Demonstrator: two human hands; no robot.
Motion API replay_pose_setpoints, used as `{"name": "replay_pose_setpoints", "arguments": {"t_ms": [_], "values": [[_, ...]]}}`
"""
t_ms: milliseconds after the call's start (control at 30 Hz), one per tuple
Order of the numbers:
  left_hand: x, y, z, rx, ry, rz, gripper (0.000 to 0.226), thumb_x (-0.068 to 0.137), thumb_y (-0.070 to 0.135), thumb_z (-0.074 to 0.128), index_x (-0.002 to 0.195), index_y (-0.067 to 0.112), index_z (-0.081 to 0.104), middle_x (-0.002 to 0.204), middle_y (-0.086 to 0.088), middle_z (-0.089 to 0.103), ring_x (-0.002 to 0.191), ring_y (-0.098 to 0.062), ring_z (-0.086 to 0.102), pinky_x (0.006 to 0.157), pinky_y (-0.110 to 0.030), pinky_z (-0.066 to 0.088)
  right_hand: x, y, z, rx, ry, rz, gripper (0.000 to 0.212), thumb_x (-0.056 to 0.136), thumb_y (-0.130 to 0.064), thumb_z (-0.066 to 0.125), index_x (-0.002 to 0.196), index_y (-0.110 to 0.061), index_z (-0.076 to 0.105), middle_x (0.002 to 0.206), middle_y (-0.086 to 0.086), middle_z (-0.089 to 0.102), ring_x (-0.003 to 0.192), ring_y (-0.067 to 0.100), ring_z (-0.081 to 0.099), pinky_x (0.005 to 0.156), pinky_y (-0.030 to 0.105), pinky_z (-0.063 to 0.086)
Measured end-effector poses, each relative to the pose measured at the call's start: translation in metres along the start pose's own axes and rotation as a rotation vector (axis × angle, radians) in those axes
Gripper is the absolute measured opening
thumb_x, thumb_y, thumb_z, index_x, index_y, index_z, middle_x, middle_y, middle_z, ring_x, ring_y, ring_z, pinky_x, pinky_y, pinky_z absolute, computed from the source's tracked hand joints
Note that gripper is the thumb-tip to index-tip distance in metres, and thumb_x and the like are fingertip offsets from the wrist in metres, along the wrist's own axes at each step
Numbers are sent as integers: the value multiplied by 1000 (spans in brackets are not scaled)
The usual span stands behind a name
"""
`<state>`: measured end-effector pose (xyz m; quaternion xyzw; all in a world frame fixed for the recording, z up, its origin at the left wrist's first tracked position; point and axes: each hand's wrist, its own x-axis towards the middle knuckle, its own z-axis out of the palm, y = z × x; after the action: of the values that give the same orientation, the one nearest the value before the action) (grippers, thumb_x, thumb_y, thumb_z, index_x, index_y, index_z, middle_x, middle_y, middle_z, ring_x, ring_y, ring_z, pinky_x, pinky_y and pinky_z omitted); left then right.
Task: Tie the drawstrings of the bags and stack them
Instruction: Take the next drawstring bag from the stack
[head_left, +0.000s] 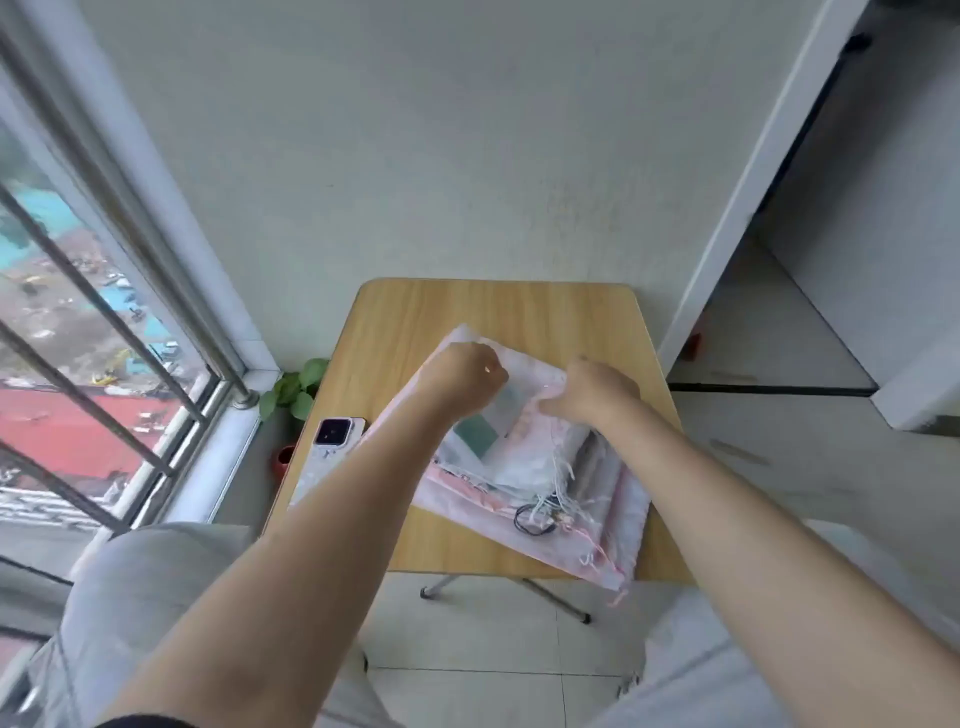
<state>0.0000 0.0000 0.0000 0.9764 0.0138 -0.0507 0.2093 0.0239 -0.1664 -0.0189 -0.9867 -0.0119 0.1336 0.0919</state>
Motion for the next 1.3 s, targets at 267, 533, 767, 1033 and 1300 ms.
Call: {"name": "replay_pose_setpoints", "arguments": {"t_ms": [267,533,767,1033,1300], "values": [[25,-7,2,-396,-100,1,43,86,23,51,128,27,59,128,6,57,118,-14,52,95,-26,38,15,-10,-17,453,-64,-305,8,88,-24,57,85,-18,55,87,0,60,75,17,55,64,31,43],[33,-44,7,-895,-240,-132,23,96,23,57,104,5,69,99,-15,73,83,-26,71,84,-40,59,48,-24,-8,746,-154,-290,7,94,-22,53,92,-16,55,86,14,70,62,25,62,56,40,48],[34,-71,22,-1021,-226,-328,21,95,14,60,111,1,62,97,-17,71,82,-33,73,76,-41,61,67,-32,22,601,-285,-216,24,92,-35,62,86,-11,60,67,1,60,55,13,49,47,19,38],[39,-87,22,-933,-171,-370,27,99,21,51,85,2,63,79,-12,68,64,-21,65,69,-32,58,83,-31,40,618,-257,-184,18,92,-32,62,80,-18,62,71,-8,55,61,8,48,58,22,37],[35,-98,31,-970,-58,-429,38,102,29,39,80,5,59,69,-9,64,55,-22,58,56,-30,47,87,-21,54,583,-269,-167,26,95,-29,55,101,-8,68,87,-3,62,84,15,56,77,30,43]]}}
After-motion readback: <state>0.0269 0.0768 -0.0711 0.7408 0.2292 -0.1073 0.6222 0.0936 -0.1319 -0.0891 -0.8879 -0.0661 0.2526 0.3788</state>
